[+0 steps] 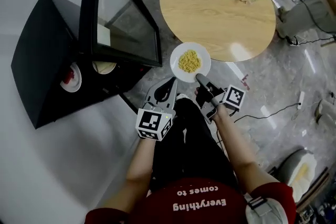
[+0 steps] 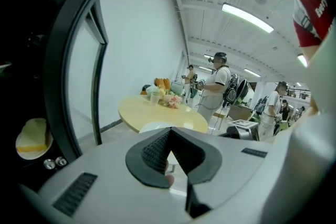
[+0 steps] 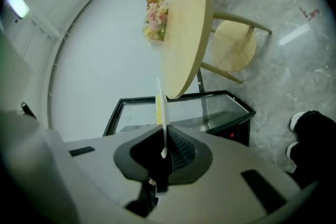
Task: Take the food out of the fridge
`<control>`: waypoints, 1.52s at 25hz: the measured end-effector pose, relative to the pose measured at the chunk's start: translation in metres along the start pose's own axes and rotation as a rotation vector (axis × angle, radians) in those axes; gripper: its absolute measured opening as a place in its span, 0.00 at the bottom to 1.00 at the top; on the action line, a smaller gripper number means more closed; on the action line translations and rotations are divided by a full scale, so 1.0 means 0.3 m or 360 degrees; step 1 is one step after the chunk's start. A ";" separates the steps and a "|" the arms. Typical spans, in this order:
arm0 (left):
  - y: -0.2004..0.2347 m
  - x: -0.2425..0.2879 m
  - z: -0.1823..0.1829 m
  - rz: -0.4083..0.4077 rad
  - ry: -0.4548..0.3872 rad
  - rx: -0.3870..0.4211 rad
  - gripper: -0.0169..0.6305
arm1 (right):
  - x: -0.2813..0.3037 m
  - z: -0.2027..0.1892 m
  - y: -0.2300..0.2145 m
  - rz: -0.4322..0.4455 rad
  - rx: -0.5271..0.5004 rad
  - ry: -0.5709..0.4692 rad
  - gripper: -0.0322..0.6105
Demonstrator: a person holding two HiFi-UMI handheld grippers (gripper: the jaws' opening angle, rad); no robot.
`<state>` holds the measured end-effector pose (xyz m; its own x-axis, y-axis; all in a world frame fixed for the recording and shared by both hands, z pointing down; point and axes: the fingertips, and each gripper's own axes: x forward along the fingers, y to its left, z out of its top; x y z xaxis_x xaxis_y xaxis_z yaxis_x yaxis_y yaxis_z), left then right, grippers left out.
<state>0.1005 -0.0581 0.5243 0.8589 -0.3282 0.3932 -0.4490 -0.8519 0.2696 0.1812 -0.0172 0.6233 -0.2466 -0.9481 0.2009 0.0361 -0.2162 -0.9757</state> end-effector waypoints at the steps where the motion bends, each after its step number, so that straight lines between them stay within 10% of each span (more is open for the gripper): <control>1: -0.018 0.024 -0.002 -0.0028 0.0009 -0.0002 0.03 | -0.006 0.030 0.000 -0.0004 -0.0002 -0.0048 0.08; 21: -0.173 0.269 -0.048 -0.0206 0.0105 0.0032 0.03 | -0.047 0.366 -0.069 -0.0369 0.0099 -0.0406 0.08; 29: -0.165 0.304 -0.046 -0.0225 0.0101 0.0009 0.03 | -0.026 0.398 -0.047 -0.0735 -0.0352 -0.0290 0.22; 38: -0.164 0.352 -0.054 -0.0210 0.0105 0.0010 0.03 | -0.032 0.431 -0.034 -0.1449 -0.1485 -0.0090 0.32</control>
<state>0.2095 -0.0442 0.5669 0.8922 -0.1856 0.4118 -0.3313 -0.8885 0.3175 0.3084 -0.0361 0.6428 0.2152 -0.5613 0.7992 -0.8086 -0.5612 -0.1764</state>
